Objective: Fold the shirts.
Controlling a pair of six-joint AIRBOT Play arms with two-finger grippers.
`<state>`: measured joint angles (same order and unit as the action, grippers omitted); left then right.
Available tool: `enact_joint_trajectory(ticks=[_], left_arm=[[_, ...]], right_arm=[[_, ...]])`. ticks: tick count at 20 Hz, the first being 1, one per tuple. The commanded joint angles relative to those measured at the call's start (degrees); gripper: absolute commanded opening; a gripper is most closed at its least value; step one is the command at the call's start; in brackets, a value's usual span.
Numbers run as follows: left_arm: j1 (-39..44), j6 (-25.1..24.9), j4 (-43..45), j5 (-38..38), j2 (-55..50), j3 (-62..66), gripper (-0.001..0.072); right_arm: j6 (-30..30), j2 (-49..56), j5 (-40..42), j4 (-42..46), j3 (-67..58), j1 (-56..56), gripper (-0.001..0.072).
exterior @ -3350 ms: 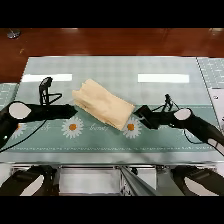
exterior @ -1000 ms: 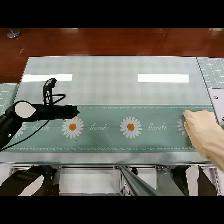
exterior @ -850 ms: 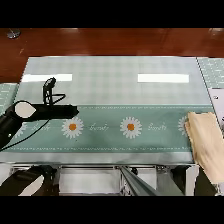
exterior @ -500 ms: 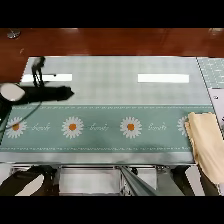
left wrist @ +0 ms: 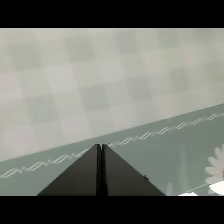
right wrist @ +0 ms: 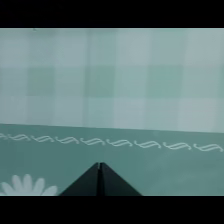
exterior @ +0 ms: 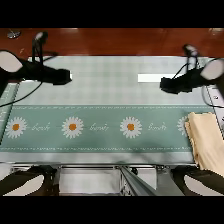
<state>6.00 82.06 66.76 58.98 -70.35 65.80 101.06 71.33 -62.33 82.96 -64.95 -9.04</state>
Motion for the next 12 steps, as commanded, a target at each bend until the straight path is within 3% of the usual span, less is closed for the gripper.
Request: enact_joint_trajectory(ticks=[1,12], left_arm=[[-2.56,2.23,3.93,0.46,-0.59,-6.80,0.0020],[-2.75,2.03,3.98,1.51,-0.59,-6.73,0.0020]], right_arm=[[9.79,6.16,-1.62,14.69,1.57,-6.29,0.0030],[10.80,5.88,-1.75,16.39,1.57,-5.77,0.0030]])
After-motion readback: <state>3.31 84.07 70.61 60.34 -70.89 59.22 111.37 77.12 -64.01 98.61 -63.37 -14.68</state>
